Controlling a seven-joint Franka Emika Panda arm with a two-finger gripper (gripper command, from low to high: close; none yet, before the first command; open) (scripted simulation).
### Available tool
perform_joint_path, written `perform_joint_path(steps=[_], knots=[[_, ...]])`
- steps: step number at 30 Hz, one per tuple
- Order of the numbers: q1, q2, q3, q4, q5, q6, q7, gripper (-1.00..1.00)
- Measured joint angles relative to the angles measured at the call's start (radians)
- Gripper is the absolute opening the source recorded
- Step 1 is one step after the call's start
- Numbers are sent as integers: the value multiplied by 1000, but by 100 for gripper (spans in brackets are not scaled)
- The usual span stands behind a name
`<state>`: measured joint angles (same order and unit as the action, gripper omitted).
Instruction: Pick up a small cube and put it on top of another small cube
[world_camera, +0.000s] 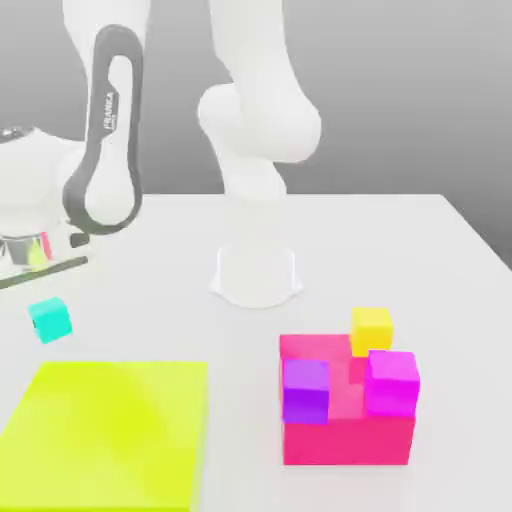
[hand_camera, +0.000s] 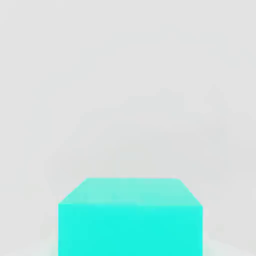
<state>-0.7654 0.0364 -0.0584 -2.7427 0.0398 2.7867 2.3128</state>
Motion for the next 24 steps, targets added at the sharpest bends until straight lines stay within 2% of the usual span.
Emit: perform_joint_path(steps=[6, 15, 20, 21, 24], knots=[[239, -128, 123, 46, 25, -161, 190, -100], [492, -279, 405, 111, 88, -380, 454, -100], [509, -170, 463, 87, 41, -256, 532, -100], [508, -144, 466, 80, 31, -223, 541, 100], [508, -144, 466, 80, 31, -223, 541, 100]])
